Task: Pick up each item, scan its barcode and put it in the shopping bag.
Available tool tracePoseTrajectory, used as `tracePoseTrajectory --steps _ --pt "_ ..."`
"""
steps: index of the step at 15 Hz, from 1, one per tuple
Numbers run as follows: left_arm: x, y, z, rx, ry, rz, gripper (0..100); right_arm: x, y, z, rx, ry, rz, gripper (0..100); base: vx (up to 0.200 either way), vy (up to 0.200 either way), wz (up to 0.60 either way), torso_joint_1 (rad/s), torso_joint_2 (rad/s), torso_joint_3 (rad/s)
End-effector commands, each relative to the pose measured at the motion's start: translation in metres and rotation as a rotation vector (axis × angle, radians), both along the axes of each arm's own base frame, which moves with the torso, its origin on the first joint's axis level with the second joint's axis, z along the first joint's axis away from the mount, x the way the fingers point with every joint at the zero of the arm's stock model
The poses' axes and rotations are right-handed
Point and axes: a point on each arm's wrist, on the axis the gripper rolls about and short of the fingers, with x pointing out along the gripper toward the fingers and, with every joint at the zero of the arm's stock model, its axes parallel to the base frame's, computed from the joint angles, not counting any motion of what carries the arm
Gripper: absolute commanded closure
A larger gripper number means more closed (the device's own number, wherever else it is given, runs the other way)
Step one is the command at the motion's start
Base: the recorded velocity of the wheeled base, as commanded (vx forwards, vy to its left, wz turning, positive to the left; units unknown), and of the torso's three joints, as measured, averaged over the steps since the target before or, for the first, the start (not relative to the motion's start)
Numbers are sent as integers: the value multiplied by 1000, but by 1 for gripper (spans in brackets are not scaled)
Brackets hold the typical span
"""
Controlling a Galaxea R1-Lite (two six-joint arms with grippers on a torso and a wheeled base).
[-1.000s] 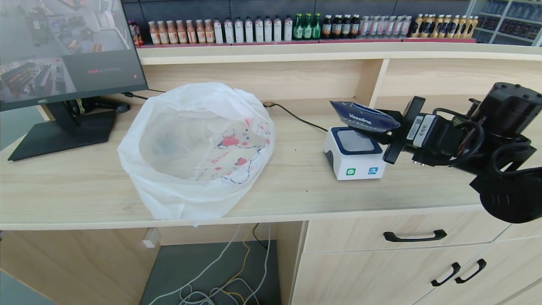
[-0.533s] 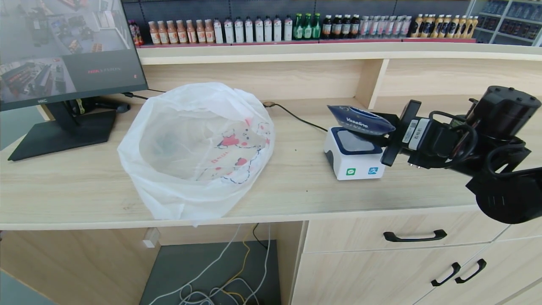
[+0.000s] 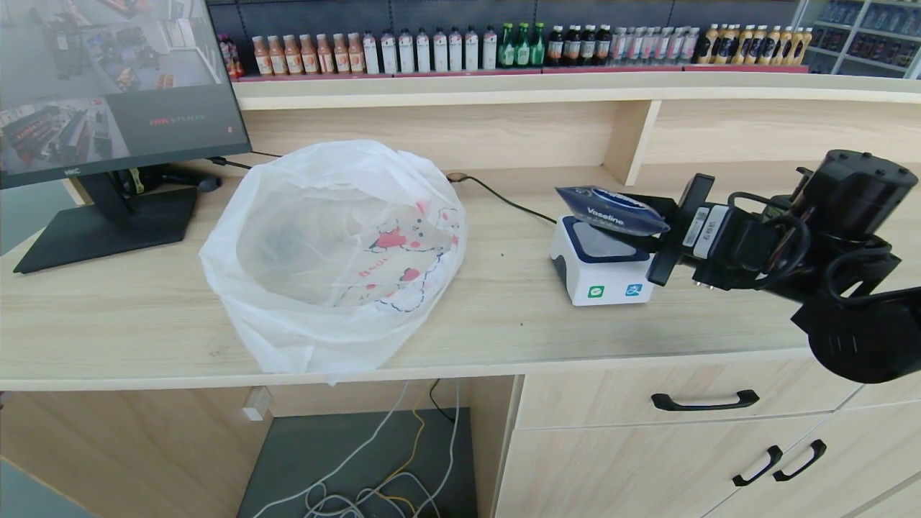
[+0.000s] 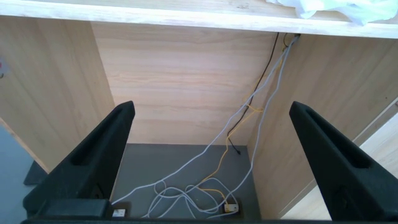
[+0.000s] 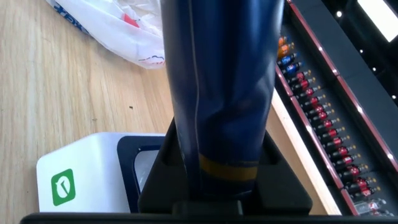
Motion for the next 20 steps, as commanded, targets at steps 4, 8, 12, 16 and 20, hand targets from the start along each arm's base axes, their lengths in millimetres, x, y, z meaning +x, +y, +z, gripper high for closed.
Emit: tracePoseTrajectory --steps 4,8,12,16,20 --pt "0 0 0 0 0 1 0 0 2 -1 -1 6 0 100 0 0 0 0 0 0" --pt "0 0 0 0 0 -1 0 -1 2 0 1 0 2 100 0 0 0 0 0 0" --pt "0 0 0 0 0 -1 0 -2 2 -1 -1 5 3 100 0 0 0 0 0 0" --pt "0 0 0 0 0 -1 0 -2 2 -1 0 5 2 100 0 0 0 0 0 0" --pt "0 0 0 -1 0 -1 0 -4 2 1 2 -1 2 100 0 0 0 0 0 0"
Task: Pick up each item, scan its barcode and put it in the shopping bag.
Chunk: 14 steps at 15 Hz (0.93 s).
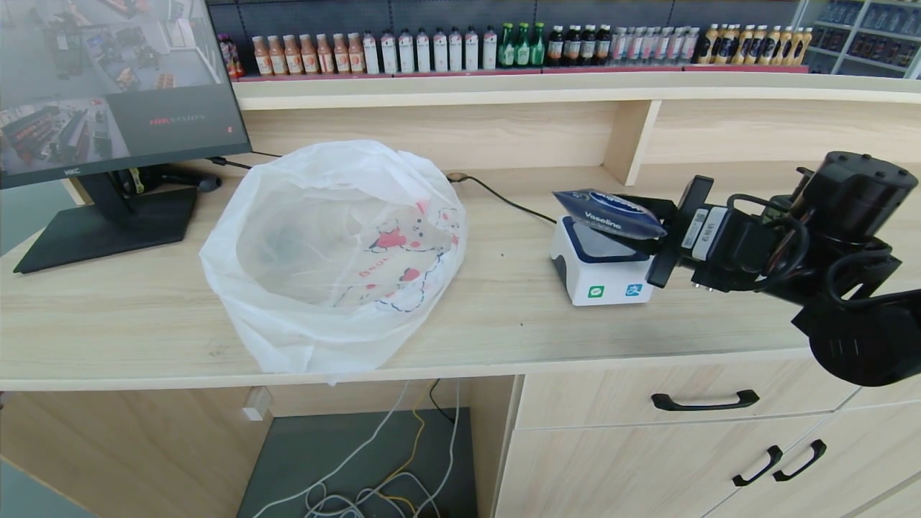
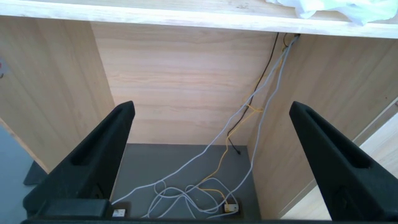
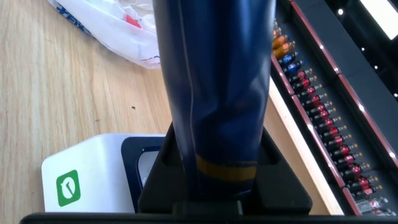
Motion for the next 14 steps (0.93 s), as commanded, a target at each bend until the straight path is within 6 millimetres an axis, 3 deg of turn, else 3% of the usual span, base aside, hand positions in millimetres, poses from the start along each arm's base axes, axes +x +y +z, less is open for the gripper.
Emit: tracePoseTrajectory --steps 1,7,12,14 --pt "0 0 0 0 0 1 0 -1 0 2 5 -7 2 100 0 0 0 0 0 0" --pt "0 0 0 0 0 -1 0 -5 2 10 30 0 14 100 0 0 0 0 0 0" --pt "0 0 0 0 0 -1 0 -16 0 31 93 6 20 100 0 0 0 0 0 0" --pt "0 0 0 0 0 -1 0 -24 10 39 156 54 35 100 0 0 0 0 0 0"
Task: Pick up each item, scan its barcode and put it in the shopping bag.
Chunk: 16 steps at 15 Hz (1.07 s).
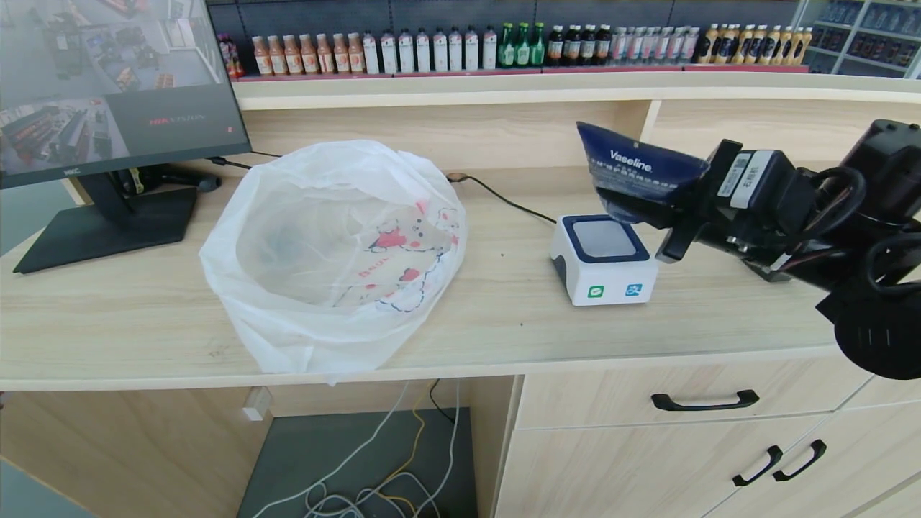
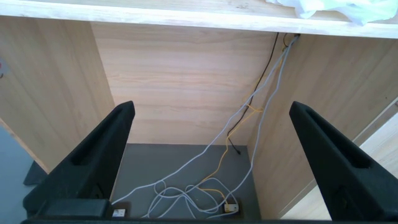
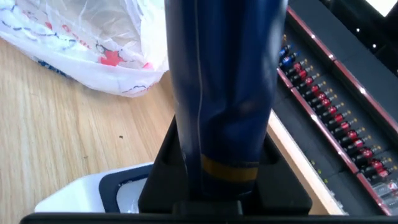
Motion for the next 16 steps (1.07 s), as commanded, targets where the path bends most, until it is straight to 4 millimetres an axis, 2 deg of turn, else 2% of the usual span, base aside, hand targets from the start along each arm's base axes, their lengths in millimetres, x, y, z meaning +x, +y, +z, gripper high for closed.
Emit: tracePoseTrajectory --steps 1,9,11,16 --pt "0 0 0 0 0 -1 0 -13 9 15 74 -7 18 100 0 0 0 0 0 0" --pt "0 0 0 1 0 1 0 -41 40 16 509 188 46 100 0 0 0 0 0 0" --pt "0 0 0 3 0 -1 0 -46 38 17 662 230 0 100 0 0 0 0 0 0" --pt "0 0 0 1 0 -1 0 -56 39 10 837 312 -107 100 0 0 0 0 0 0"
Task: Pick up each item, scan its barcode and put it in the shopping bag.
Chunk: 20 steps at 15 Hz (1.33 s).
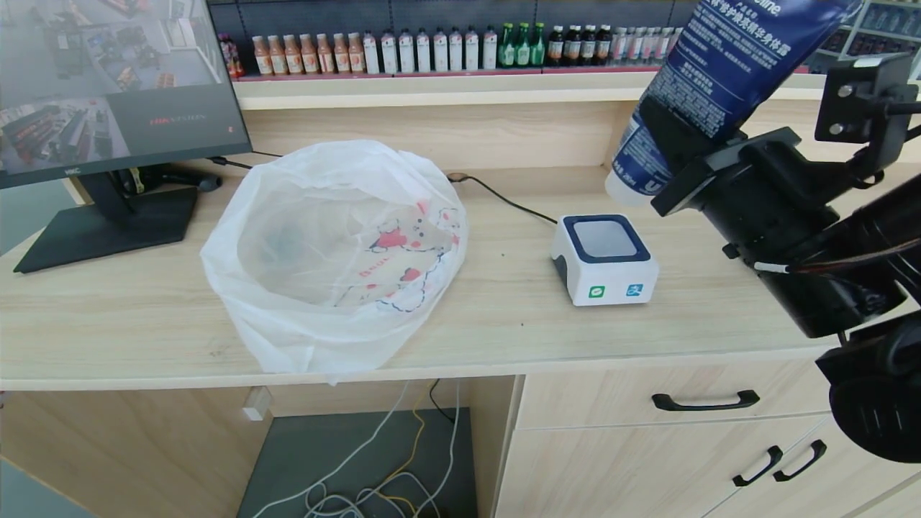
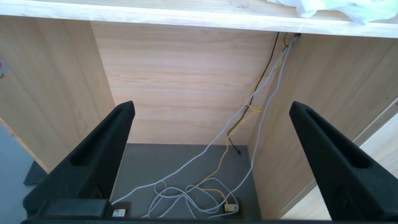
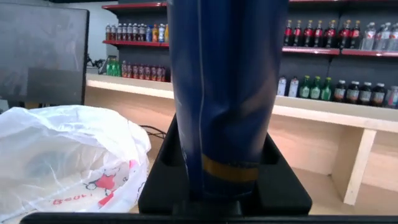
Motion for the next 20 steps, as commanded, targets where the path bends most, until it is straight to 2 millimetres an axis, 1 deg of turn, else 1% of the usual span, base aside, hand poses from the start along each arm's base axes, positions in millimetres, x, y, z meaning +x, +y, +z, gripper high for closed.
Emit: tracePoseTrajectory --steps 1,3,4,7,9,11,13,19,20 --pt "0 0 0 0 0 0 0 -7 0 -5 14 29 -6 100 0 0 0 0 0 0" --pt "0 0 0 0 0 0 0 -6 0 -12 11 35 -11 100 0 0 0 0 0 0" --pt "0 0 0 -1 0 0 0 -2 2 -14 8 38 -14 100 0 0 0 0 0 0" --pt "0 0 0 0 0 0 0 14 9 -3 65 7 -60 100 0 0 0 0 0 0" --pt "0 0 0 0 0 0 0 12 8 -4 66 16 -62 100 0 0 0 0 0 0" --pt "0 0 0 -4 0 2 0 10 7 -4 66 15 -63 100 0 200 0 2 0 -2" --pt "0 0 0 -9 0 2 0 8 6 -12 63 51 -50 100 0 200 0 2 5 7" --pt "0 0 0 -9 0 3 0 5 5 -11 64 48 -47 100 0 200 0 2 3 -2" --pt "0 0 0 -9 0 3 0 1 3 -10 64 48 -47 100 0 200 0 2 2 7"
